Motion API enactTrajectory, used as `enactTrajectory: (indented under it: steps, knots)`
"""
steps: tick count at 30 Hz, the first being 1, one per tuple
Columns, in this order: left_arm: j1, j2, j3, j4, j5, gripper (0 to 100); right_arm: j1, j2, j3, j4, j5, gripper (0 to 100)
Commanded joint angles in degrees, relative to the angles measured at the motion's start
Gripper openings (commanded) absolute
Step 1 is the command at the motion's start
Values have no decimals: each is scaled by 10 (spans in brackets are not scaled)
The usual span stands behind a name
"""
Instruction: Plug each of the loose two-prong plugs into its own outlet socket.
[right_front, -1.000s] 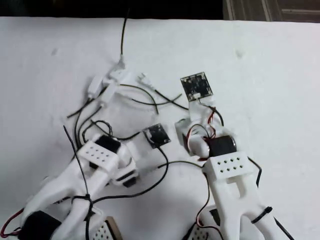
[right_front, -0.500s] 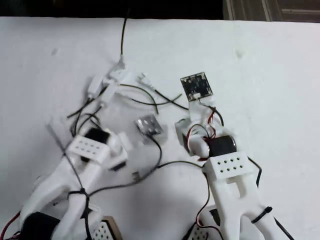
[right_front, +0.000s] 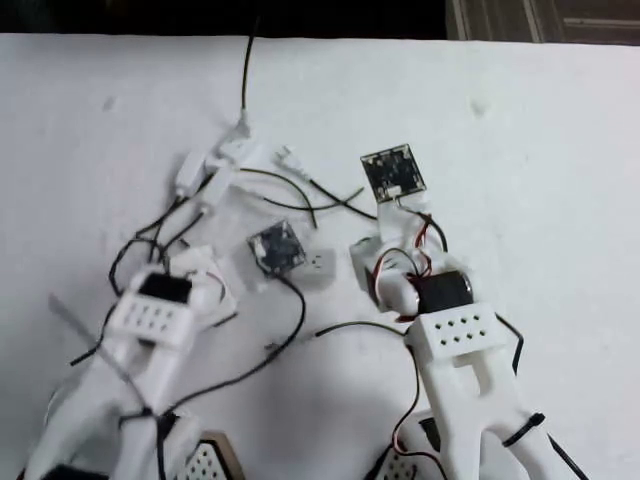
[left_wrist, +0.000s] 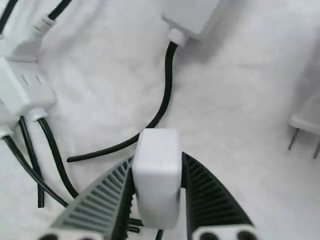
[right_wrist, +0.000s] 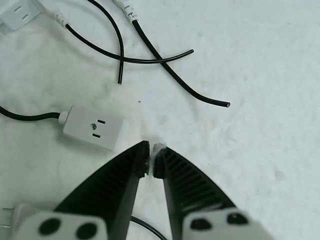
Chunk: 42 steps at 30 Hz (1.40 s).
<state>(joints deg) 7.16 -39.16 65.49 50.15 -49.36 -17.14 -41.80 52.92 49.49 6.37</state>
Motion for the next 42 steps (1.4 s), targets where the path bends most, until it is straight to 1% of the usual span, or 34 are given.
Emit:
enactTrajectory:
  steps: [1, 3, 5, 9, 13, 14, 18, 23, 25, 29, 33, 36, 39, 42]
  knots:
    - [-1, -125, 25, -12, 34, 50, -1, 0, -4, -11, 6, 22]
    - [-17, -167, 33, -15, 56, 76, -1, 0, -4, -11, 6, 22]
    - [-26, -188, 41, -25, 65, 79, -1, 0, -4, -11, 6, 22]
    - [-22, -197, 82, -45, 62, 94, -1, 0, -4, -11, 6, 22]
    - [-29, -198, 106, -44, 66, 237, -1, 0, -4, -11, 6, 22]
    - [-34, -200, 108, -43, 64, 246, -1, 0, -4, -11, 6, 22]
    - [-43, -211, 94, -14, 62, 245, -1, 0, -4, -10, 6, 22]
    - [-52, -247, 43, 62, 67, 244, -1, 0, -4, -10, 6, 22]
    - [-73, -266, 27, 62, 68, 242, -1, 0, -4, -10, 6, 22]
    - [-106, -282, 24, 23, 69, 241, -1, 0, -4, -10, 6, 22]
    - [-127, -254, 25, -40, 106, 211, -1, 0, -4, -10, 6, 22]
    - [-127, -197, 25, -84, 112, 191, -1, 0, -4, -10, 6, 22]
    - [-116, -110, 11, -96, 109, 226, -1, 0, -4, -9, 6, 22]
    - [-109, -7, -25, -86, 84, 248, -1, 0, -4, -9, 6, 22]
